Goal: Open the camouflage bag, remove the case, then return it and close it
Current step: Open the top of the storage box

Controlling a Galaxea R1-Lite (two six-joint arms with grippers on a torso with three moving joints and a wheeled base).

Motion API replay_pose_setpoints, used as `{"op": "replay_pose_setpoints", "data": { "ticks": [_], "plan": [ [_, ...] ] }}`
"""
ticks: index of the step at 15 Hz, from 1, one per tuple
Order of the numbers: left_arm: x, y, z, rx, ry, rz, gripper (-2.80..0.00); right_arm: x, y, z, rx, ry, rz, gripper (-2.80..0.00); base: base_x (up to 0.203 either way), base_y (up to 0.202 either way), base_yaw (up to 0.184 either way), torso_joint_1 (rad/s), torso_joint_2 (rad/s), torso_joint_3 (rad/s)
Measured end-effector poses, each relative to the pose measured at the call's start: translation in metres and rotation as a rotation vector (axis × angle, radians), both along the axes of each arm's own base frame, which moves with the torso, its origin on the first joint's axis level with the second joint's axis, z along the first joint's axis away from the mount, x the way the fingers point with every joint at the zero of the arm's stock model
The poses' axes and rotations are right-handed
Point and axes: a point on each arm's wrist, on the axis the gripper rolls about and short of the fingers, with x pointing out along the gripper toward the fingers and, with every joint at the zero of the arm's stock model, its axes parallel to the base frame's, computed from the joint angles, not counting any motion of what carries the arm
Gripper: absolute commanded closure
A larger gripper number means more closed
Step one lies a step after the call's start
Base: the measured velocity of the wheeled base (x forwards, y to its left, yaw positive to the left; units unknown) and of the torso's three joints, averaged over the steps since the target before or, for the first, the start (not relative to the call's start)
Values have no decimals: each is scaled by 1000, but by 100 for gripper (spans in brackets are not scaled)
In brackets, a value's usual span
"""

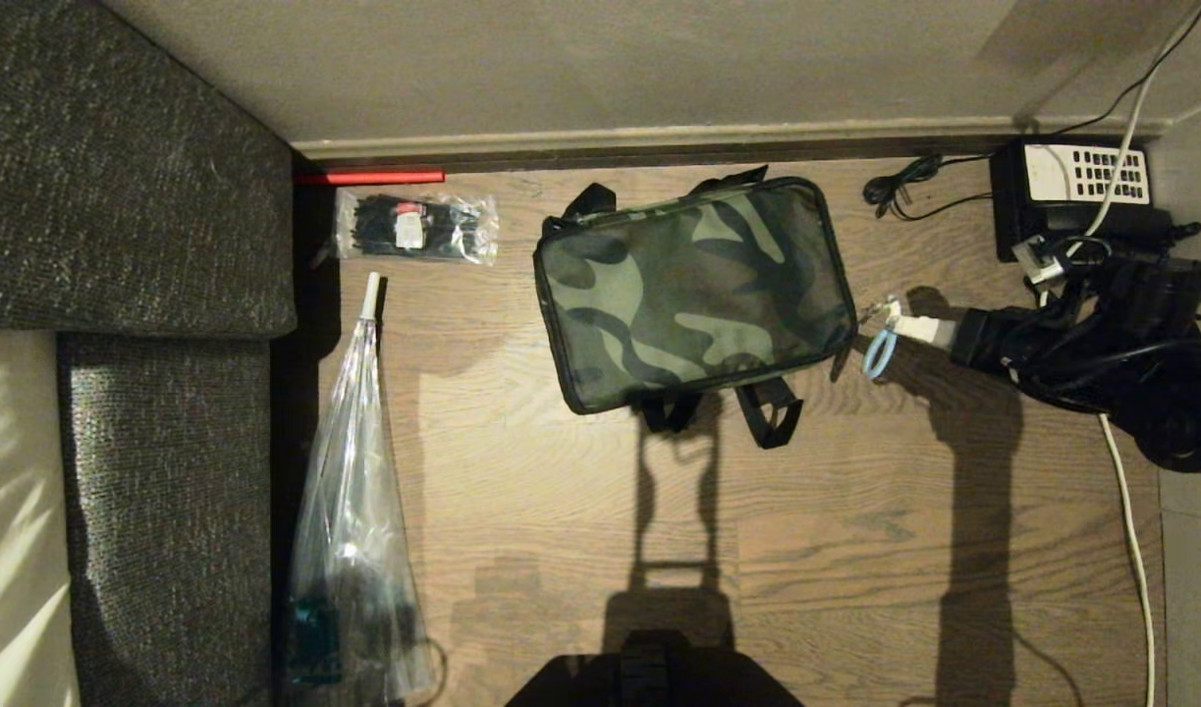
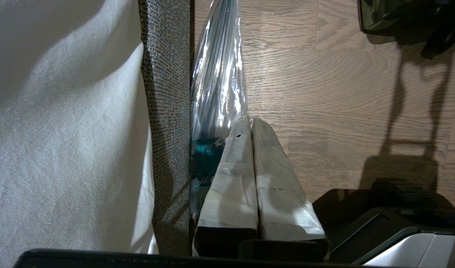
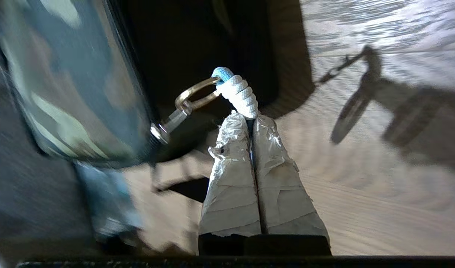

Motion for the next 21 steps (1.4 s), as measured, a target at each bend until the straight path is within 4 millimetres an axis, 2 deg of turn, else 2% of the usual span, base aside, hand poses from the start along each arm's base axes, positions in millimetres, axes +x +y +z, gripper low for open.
{"op": "replay_pose_setpoints", "data": {
  "ticks": [5, 9, 21],
  "plan": [
    [0, 0, 0, 0, 0, 0, 0, 1, 16, 18, 208, 103, 24, 0, 0, 0, 0, 0, 0, 0],
    [0, 0, 0, 0, 0, 0, 0, -3, 27, 22, 221, 109, 54, 0, 0, 0, 0, 0, 0, 0],
    [0, 0, 0, 0, 0, 0, 0, -1, 30, 24, 331, 196, 103, 0, 0, 0, 0, 0, 0, 0]
  ]
}}
